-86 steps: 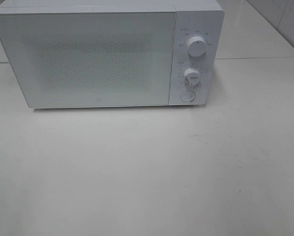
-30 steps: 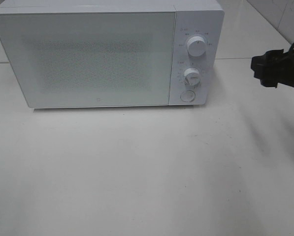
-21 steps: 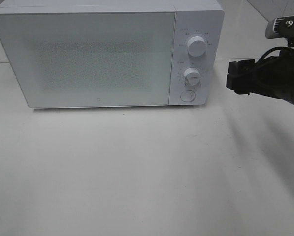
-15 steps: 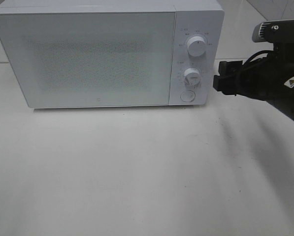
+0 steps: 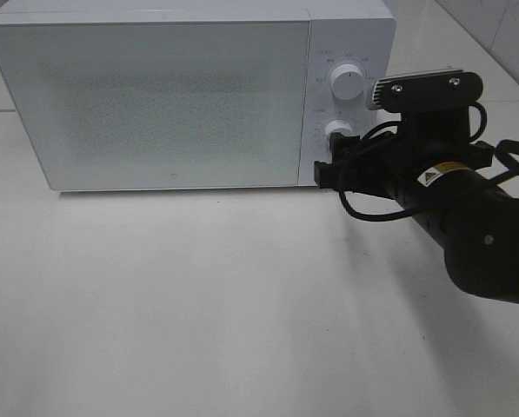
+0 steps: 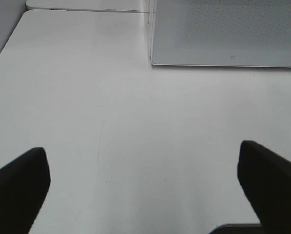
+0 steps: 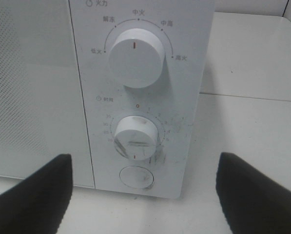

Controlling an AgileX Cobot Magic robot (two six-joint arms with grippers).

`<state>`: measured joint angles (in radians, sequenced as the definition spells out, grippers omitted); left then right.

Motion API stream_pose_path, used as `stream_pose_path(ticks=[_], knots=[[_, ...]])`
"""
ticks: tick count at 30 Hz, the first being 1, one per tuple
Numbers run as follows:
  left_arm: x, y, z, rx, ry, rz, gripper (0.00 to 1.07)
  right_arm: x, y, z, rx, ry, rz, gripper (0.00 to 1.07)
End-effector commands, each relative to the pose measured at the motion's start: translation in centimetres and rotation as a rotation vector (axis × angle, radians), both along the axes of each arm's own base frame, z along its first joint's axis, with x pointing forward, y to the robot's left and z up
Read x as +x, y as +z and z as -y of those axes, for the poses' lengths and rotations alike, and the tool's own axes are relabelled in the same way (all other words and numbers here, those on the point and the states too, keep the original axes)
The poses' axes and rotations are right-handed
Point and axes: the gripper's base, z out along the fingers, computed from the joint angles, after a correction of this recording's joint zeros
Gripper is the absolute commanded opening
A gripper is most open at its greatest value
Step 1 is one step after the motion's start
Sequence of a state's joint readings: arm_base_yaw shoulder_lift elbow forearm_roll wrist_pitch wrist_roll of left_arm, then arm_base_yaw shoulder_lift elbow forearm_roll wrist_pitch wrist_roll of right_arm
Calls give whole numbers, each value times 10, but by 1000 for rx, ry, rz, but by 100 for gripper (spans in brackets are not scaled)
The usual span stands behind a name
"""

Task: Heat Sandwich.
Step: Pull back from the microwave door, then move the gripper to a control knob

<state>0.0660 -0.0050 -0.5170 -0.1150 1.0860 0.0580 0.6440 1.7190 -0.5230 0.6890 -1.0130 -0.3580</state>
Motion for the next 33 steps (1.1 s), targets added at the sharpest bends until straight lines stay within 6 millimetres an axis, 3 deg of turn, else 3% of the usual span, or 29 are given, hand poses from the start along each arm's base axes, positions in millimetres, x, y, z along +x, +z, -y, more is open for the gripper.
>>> stream_pose_path(ticks=[1, 14, 25, 33], knots=[[-2, 1, 1, -10, 2, 27, 98, 8, -1, -5, 24, -15, 29, 76], [-2, 1, 1, -10, 2, 27, 98, 19, -22, -9, 87, -71, 78, 76], [-2, 1, 1, -10, 2, 27, 98, 44, -30, -27, 116, -75, 92, 76], [-2, 1, 1, -10, 2, 27, 98, 60, -39, -29, 120, -92, 75, 76]])
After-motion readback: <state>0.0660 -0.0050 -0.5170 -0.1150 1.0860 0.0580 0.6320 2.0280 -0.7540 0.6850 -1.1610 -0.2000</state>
